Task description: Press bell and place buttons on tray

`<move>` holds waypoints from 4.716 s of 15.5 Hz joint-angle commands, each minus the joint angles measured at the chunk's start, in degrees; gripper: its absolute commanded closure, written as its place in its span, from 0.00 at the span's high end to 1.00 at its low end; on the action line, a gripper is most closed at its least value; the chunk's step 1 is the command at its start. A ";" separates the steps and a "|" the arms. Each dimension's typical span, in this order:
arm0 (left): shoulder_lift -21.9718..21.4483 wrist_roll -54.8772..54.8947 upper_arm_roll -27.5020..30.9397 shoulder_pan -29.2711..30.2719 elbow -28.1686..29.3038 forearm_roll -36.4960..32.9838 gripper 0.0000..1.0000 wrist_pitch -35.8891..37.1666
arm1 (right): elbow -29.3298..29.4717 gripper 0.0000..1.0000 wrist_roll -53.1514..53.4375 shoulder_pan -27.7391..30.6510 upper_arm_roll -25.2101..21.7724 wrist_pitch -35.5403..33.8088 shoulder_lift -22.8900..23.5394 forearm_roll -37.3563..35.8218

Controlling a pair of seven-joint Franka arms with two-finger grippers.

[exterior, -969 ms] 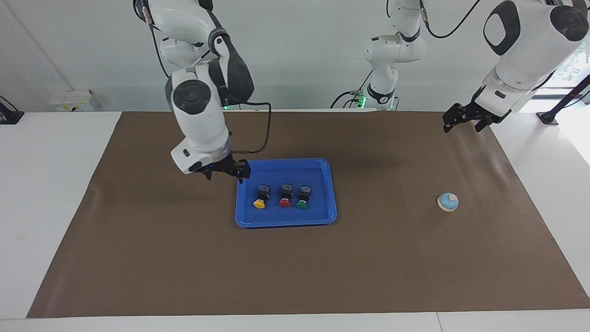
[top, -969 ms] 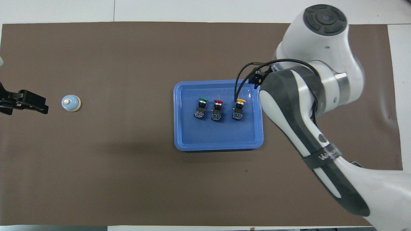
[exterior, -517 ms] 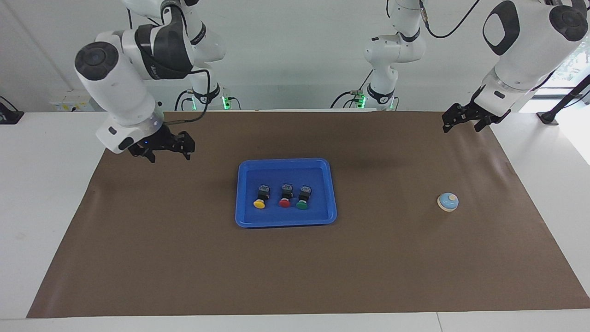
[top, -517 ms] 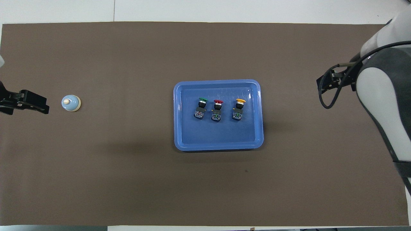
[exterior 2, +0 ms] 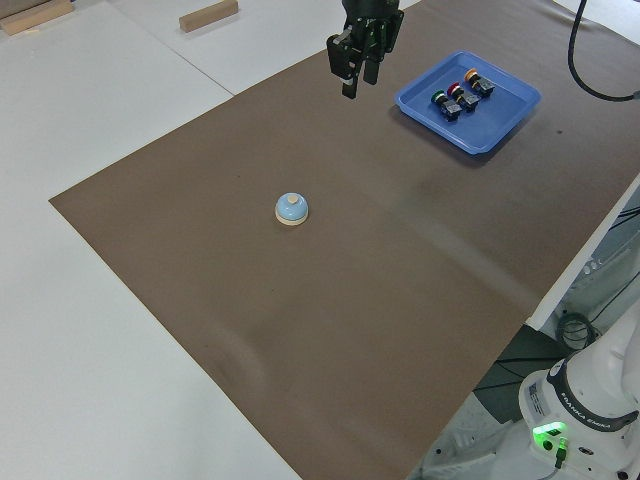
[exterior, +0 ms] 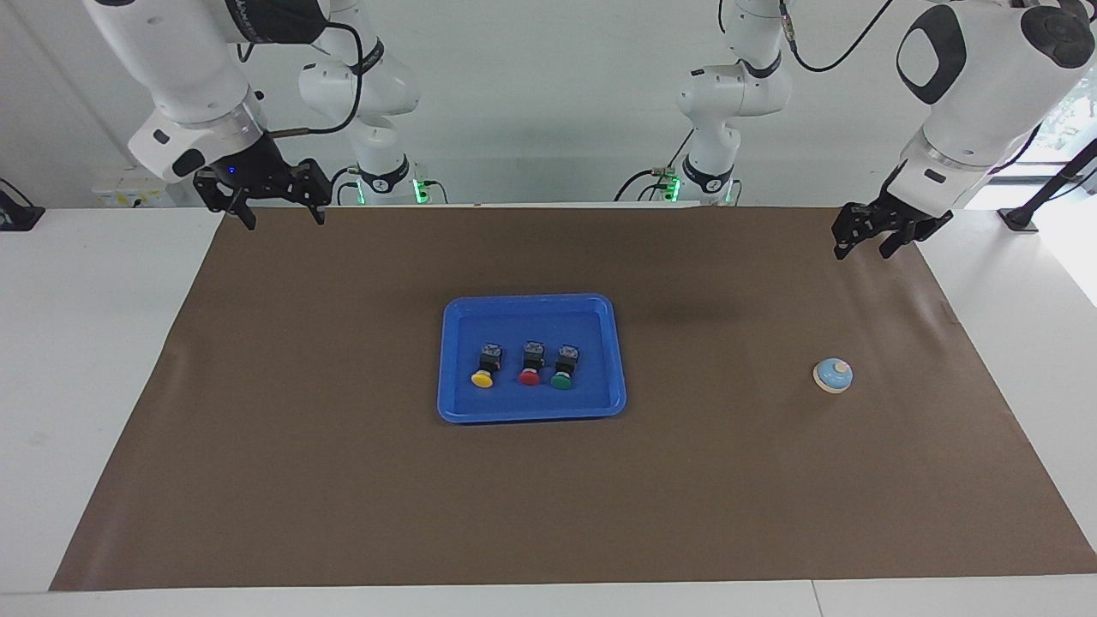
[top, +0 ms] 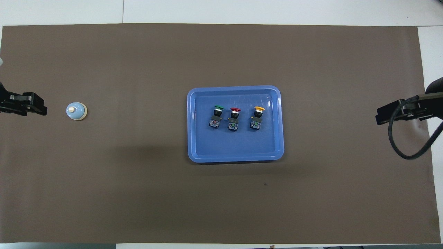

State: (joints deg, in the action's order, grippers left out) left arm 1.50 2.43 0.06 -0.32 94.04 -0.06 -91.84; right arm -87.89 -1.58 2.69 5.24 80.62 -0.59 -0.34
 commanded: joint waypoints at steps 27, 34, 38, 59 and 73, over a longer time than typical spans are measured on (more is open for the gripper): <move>13.10 2.23 0.12 4.54 15.85 -0.37 0.60 -31.77 | -3.87 1.00 -1.50 0.21 -1.54 3.84 2.27 1.40; -0.52 1.17 -0.41 1.90 11.17 0.15 1.00 -8.31 | -2.38 1.00 -1.41 0.21 -1.28 4.28 1.03 0.52; -3.97 1.26 -0.32 2.08 11.26 0.15 1.00 -0.35 | -1.76 1.00 -1.41 0.30 -1.28 4.10 1.03 0.61; 2.19 0.82 -0.32 0.49 -0.96 -0.20 1.00 2.72 | -2.73 1.00 -1.06 0.39 -1.19 3.93 0.33 0.70; 1.57 0.65 -0.32 -0.65 -2.37 0.33 1.00 2.02 | -2.81 1.00 -1.06 0.39 -1.19 4.02 0.33 0.70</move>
State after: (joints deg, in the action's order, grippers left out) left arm 2.97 3.70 -0.77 -0.87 92.56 -0.01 -91.10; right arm -89.61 -1.59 2.71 4.06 84.11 0.73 -0.34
